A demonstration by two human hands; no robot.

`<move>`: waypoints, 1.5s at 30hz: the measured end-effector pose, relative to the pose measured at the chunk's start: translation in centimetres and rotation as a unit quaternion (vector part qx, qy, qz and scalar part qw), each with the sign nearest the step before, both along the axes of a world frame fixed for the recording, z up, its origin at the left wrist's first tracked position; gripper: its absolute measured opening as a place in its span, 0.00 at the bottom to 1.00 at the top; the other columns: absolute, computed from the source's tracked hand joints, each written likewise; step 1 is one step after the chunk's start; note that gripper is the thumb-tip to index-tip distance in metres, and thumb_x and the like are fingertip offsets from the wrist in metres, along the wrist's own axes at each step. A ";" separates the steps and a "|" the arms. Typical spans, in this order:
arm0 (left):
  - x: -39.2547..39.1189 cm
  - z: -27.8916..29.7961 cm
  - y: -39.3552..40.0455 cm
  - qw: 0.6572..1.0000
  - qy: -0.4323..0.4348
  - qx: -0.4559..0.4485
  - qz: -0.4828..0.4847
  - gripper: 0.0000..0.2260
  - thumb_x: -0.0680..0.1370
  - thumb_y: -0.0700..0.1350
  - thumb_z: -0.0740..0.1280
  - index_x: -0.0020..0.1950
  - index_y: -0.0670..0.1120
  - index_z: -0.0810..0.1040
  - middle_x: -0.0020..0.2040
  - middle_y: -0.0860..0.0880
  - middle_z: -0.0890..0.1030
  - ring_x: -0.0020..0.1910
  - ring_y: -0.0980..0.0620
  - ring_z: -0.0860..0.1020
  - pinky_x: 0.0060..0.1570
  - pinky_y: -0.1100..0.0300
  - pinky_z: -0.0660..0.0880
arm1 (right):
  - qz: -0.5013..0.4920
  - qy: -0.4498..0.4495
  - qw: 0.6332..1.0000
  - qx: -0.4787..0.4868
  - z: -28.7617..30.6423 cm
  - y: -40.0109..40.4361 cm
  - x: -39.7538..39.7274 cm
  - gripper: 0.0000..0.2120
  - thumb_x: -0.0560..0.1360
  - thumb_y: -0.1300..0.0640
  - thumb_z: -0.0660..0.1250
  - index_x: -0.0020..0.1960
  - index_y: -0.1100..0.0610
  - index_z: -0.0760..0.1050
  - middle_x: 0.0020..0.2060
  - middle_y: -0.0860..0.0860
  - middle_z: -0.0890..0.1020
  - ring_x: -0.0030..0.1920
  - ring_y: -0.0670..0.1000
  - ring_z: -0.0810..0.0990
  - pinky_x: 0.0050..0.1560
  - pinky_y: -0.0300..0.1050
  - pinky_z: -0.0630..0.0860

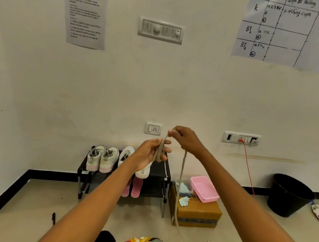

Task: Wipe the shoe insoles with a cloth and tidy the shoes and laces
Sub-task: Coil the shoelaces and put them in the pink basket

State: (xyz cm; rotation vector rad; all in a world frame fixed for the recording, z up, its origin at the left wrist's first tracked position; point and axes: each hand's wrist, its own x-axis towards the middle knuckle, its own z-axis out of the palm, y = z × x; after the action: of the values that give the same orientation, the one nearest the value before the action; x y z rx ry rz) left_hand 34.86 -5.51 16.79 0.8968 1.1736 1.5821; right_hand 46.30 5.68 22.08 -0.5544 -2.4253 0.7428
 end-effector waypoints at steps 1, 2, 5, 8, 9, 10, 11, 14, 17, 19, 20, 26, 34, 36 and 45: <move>0.0 0.1 -0.2 1.000 -0.023 0.010 -0.018 0.15 0.83 0.44 0.51 0.53 0.41 0.77 0.35 0.47 0.81 0.27 0.53 0.77 0.30 0.63 0.74 | -0.021 0.008 1.000 -0.007 -0.4 0.1 0.1 0.13 0.79 0.53 0.59 0.48 0.60 0.78 0.34 0.44 0.75 0.35 0.44 0.73 0.36 0.38 0.68; 0.0 0.3 -0.3 0.999 -0.038 0.017 -0.031 0.15 0.83 0.44 0.52 0.52 0.40 0.77 0.33 0.48 0.80 0.26 0.53 0.76 0.30 0.62 0.74 | -0.034 -0.002 0.999 -0.013 -1.3 0.3 0.0 0.13 0.80 0.52 0.59 0.48 0.59 0.78 0.35 0.45 0.75 0.37 0.46 0.73 0.38 0.40 0.68; -0.2 0.8 0.0 0.995 -0.085 0.058 0.012 0.13 0.83 0.43 0.54 0.50 0.39 0.76 0.34 0.47 0.81 0.29 0.52 0.79 0.34 0.59 0.79 | -0.029 -0.071 0.997 -0.010 -4.3 -0.3 0.4 0.15 0.81 0.52 0.56 0.49 0.60 0.77 0.39 0.47 0.78 0.42 0.50 0.75 0.47 0.48 0.72; -0.6 0.8 0.9 0.977 -0.163 0.095 0.098 0.12 0.83 0.42 0.55 0.48 0.39 0.76 0.45 0.42 0.83 0.44 0.45 0.83 0.48 0.53 0.79 | 0.016 -0.190 0.981 0.027 -6.6 -1.6 0.4 0.16 0.81 0.50 0.53 0.55 0.59 0.74 0.52 0.55 0.80 0.51 0.54 0.77 0.57 0.53 0.73; -0.6 0.5 1.1 0.977 -0.154 0.086 0.120 0.12 0.82 0.42 0.55 0.50 0.38 0.76 0.48 0.41 0.82 0.49 0.43 0.81 0.51 0.51 0.78 | 0.036 -0.235 0.971 0.032 -6.9 -2.1 0.2 0.16 0.81 0.50 0.53 0.56 0.59 0.73 0.54 0.56 0.79 0.53 0.54 0.77 0.58 0.52 0.72; -0.6 0.2 1.3 0.978 -0.135 0.068 0.142 0.12 0.83 0.43 0.56 0.53 0.37 0.75 0.50 0.42 0.80 0.52 0.42 0.79 0.54 0.50 0.76 | 0.056 -0.279 0.958 0.046 -7.0 -2.5 0.0 0.16 0.81 0.50 0.54 0.57 0.60 0.73 0.54 0.56 0.79 0.52 0.54 0.76 0.58 0.52 0.72; -0.5 -0.2 1.5 0.980 -0.109 0.049 0.160 0.13 0.83 0.43 0.56 0.56 0.36 0.75 0.53 0.43 0.79 0.54 0.42 0.77 0.56 0.50 0.75 | 0.077 -0.312 0.944 0.067 -6.7 -2.8 -0.2 0.15 0.80 0.50 0.57 0.55 0.61 0.73 0.53 0.57 0.79 0.49 0.53 0.75 0.57 0.52 0.72; -0.3 -0.7 1.5 0.986 0.017 -0.016 0.162 0.14 0.83 0.44 0.55 0.59 0.38 0.75 0.54 0.44 0.79 0.48 0.46 0.78 0.51 0.54 0.76 | 0.127 -0.316 0.936 0.092 -4.2 -2.9 -0.4 0.10 0.76 0.51 0.65 0.43 0.57 0.75 0.40 0.52 0.79 0.39 0.48 0.74 0.48 0.48 0.75; -0.2 -0.9 0.9 0.988 0.079 -0.048 0.123 0.13 0.83 0.45 0.55 0.55 0.41 0.77 0.46 0.44 0.81 0.39 0.49 0.80 0.38 0.57 0.78 | 0.131 -0.241 0.959 0.069 -0.2 -2.5 0.1 0.10 0.74 0.51 0.69 0.37 0.50 0.72 0.32 0.44 0.73 0.32 0.40 0.71 0.35 0.34 0.67; -0.1 -0.7 0.1 0.994 0.067 -0.039 0.074 0.13 0.83 0.44 0.53 0.52 0.42 0.76 0.43 0.44 0.83 0.36 0.48 0.82 0.40 0.58 0.80 | 0.118 -0.178 0.977 0.027 1.8 -2.1 0.4 0.08 0.74 0.52 0.68 0.39 0.55 0.74 0.30 0.44 0.73 0.27 0.39 0.71 0.30 0.31 0.66; -0.1 -0.6 -0.2 0.997 0.061 -0.033 0.036 0.14 0.83 0.43 0.52 0.52 0.41 0.76 0.41 0.45 0.83 0.35 0.49 0.82 0.41 0.57 0.79 | 0.110 -0.142 0.984 -0.001 2.4 -1.8 0.5 0.08 0.75 0.53 0.68 0.40 0.57 0.75 0.29 0.45 0.72 0.26 0.40 0.70 0.28 0.31 0.66; -0.4 0.7 -0.7 0.986 -0.151 0.062 -0.037 0.16 0.82 0.42 0.49 0.44 0.42 0.73 0.38 0.45 0.82 0.32 0.48 0.81 0.36 0.57 0.80 | -0.011 -0.009 0.998 -0.064 -1.2 -0.7 0.1 0.11 0.80 0.55 0.58 0.46 0.60 0.76 0.32 0.48 0.73 0.32 0.45 0.70 0.34 0.38 0.68; -0.6 -0.4 1.5 0.986 -0.050 0.043 0.154 0.14 0.83 0.42 0.55 0.61 0.36 0.75 0.58 0.41 0.78 0.57 0.44 0.77 0.56 0.55 0.74 | 0.071 -0.279 0.958 0.000 -7.9 -3.2 -1.4 0.08 0.79 0.52 0.59 0.50 0.56 0.72 0.48 0.55 0.77 0.48 0.51 0.74 0.55 0.50 0.72; -1.2 -1.2 1.7 0.979 0.066 0.005 0.194 0.13 0.82 0.41 0.58 0.60 0.38 0.77 0.58 0.42 0.79 0.57 0.46 0.77 0.56 0.55 0.74 | 0.094 -0.301 0.949 0.020 -6.2 -3.1 -1.3 0.07 0.78 0.52 0.61 0.44 0.54 0.71 0.40 0.51 0.76 0.43 0.51 0.75 0.48 0.46 0.72; -1.5 -1.6 -0.6 0.998 0.038 -0.050 -0.011 0.15 0.82 0.43 0.53 0.50 0.40 0.78 0.40 0.45 0.83 0.38 0.48 0.82 0.49 0.55 0.77 | 0.078 -0.140 0.987 0.001 3.2 -2.1 -0.9 0.11 0.79 0.51 0.60 0.46 0.59 0.74 0.32 0.47 0.72 0.30 0.42 0.70 0.28 0.31 0.66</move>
State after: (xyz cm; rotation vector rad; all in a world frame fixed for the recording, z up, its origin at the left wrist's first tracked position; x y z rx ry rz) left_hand 33.38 -6.12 15.18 0.9077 1.2806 1.4704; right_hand 45.41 3.57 25.23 -0.5006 -2.7538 0.7700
